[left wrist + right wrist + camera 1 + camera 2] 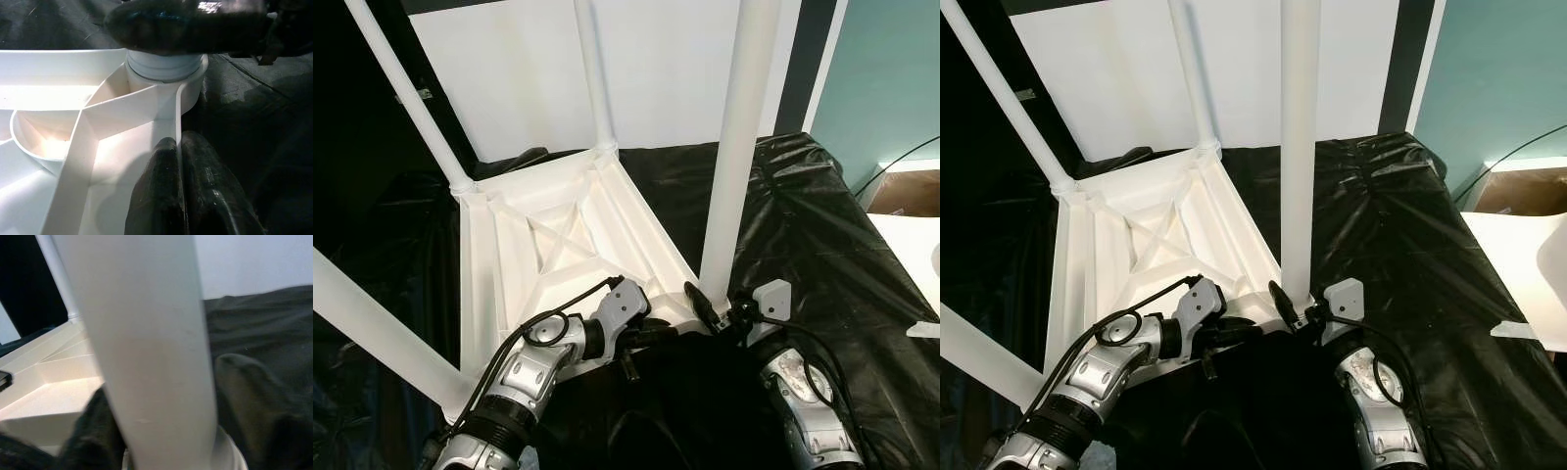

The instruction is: Building children table

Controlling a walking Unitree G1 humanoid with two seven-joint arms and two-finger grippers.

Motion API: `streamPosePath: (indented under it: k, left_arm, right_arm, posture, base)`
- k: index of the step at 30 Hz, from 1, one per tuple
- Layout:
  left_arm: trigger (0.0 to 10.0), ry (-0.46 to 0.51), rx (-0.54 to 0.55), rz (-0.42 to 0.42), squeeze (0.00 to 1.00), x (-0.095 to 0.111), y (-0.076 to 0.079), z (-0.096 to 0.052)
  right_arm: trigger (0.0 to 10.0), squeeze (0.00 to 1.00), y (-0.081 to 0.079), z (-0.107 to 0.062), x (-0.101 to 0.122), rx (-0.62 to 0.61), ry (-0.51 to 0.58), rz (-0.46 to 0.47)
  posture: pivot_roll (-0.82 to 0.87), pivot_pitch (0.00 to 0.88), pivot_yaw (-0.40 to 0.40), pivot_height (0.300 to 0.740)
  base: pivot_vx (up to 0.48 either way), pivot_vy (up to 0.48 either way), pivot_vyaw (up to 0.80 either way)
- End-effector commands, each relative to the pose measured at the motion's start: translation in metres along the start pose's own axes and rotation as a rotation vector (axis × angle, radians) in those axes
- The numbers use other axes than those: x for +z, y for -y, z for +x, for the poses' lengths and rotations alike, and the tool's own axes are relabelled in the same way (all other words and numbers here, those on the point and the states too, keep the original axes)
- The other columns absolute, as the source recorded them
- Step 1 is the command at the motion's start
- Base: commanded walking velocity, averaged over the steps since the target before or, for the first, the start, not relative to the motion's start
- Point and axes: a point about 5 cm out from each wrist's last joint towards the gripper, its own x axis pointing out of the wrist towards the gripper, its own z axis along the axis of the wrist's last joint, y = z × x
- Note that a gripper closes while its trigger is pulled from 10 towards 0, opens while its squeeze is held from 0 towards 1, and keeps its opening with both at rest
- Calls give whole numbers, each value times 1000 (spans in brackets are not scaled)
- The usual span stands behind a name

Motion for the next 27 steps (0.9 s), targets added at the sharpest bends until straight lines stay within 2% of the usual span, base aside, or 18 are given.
streamPosePath:
  k: [1,2,3,5,6,7,8,9,11,12,14,17,18,25,27]
  left_arm:
    - [10000,-70,-89,-166,0,-39,20,3]
    - [10000,-70,-89,-166,0,-39,20,3]
    - [10000,-62,-84,-168,0,-39,20,5]
    - [10000,-62,-84,-168,0,-39,20,5]
    - [10000,-49,-80,-171,0,-37,20,8]
    - [10000,-49,-80,-171,0,-37,20,8]
    - [10000,-43,-75,-170,0,-36,20,9]
    - [10000,-43,-75,-170,0,-36,20,9]
    - [10000,-38,-61,-172,0,-37,19,8]
    - [10000,-38,-61,-172,0,-37,19,8]
    - [10000,-36,-54,-172,0,-37,18,7]
    - [10000,-35,-50,-170,0,-36,17,6]
    - [10000,-33,-43,-169,0,-36,15,6]
    - [10000,-27,-37,-161,0,-32,12,6]
    - [10000,-27,-34,-160,0,-31,12,4]
  right_arm:
    - [10000,1000,3,1,0,6,-11,15]
    - [10000,1000,3,1,0,6,-11,15]
    - [10000,1000,4,5,4,80,-17,13]
    - [10000,1000,4,5,4,80,-17,13]
    - [10000,0,7,8,8,173,-27,-27]
    - [10000,0,7,8,8,173,-27,-27]
    - [10000,0,10,11,12,253,-33,-65]
    - [10000,0,10,11,12,253,-33,-65]
    - [10000,0,22,14,16,412,-89,-164]
    - [10000,0,22,14,16,412,-89,-164]
    - [10000,0,32,14,16,492,-139,-235]
    - [10000,0,38,14,16,522,-161,-259]
    - [0,0,43,12,17,560,-175,-261]
    - [0,0,44,5,15,584,-205,-202]
    - [0,0,29,-1,8,518,-177,-117]
  posture:
    - [-58,0,54,740]
    - [-58,0,54,740]
    - [-50,0,43,740]
    - [-50,0,43,740]
    - [-42,0,34,740]
    - [-42,0,34,740]
    - [-39,0,29,740]
    - [-39,0,29,740]
    - [-36,0,23,740]
    - [-36,0,23,740]
    - [-33,0,22,740]
    - [-30,0,20,740]
    - [-32,0,24,740]
    - [-31,0,35,740]
    - [-25,0,38,740]
  base:
    - [0,0,0]
    - [0,0,0]
    - [0,0,0]
    - [0,0,0]
    - [0,0,0]
    - [0,0,0]
    - [0,0,0]
    - [0,0,0]
    - [0,0,0]
    - [0,0,0]
    - [0,0,0]
    - [0,0,0]
    - [0,0,0]
    - [0,0,0]
    - [0,0,0]
